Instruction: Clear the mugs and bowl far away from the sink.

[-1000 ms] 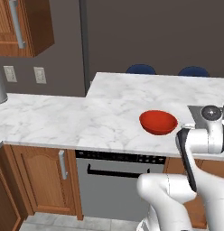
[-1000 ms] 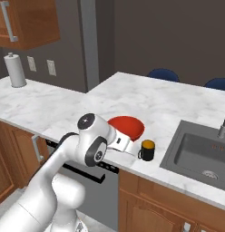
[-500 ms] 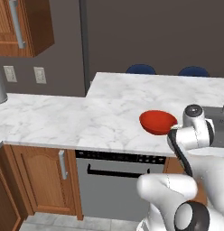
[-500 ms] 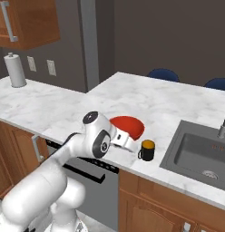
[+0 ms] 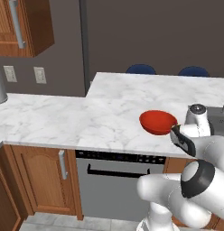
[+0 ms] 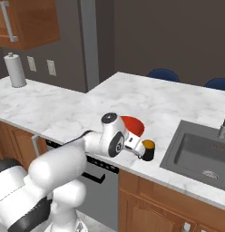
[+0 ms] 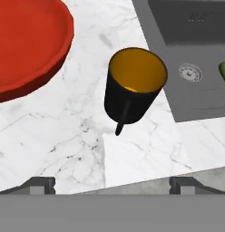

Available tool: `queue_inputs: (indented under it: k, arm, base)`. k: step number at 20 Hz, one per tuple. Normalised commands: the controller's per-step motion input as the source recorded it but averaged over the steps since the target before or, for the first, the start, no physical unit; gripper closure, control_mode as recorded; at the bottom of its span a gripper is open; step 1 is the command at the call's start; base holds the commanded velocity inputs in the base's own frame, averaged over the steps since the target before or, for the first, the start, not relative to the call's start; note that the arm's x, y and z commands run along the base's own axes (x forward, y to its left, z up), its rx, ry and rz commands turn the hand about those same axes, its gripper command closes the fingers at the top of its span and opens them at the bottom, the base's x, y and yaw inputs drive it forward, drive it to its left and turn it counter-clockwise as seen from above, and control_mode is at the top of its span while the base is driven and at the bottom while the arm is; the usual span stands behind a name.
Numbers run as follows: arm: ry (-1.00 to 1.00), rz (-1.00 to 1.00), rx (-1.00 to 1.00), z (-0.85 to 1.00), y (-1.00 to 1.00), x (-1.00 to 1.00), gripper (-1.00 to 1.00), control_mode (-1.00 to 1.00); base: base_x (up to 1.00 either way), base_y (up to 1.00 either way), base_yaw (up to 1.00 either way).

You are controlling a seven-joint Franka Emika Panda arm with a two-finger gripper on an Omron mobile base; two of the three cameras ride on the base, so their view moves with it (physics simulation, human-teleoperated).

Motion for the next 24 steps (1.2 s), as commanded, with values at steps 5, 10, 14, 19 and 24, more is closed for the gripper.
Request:
queue_inputs:
  k: [5, 10, 14, 19, 24]
  arm:
    - [0.0, 0.0, 0.1, -0.02, -0.28, 0.1, -1.0, -1.0]
    - [0.01, 0.0, 0.0, -0.03, -0.09, 0.12, -1.0, -1.0]
    - [0.03, 0.01, 0.0, -0.15, -0.08, 0.26, -1.0, -1.0]
    - [0.06, 0.03, 0.0, -0.29, -0.14, 0.23, -1.0, -1.0]
    - [0.07, 0.03, 0.0, -0.24, -0.21, 0.24, -1.0, -1.0]
  base:
    - [0.0, 0.0, 0.0]
    - [0.0, 0.0, 0.0]
    - [0.0, 0.0, 0.0]
    - [0.0, 0.0, 0.0]
    - [0.0, 0.0, 0.0]
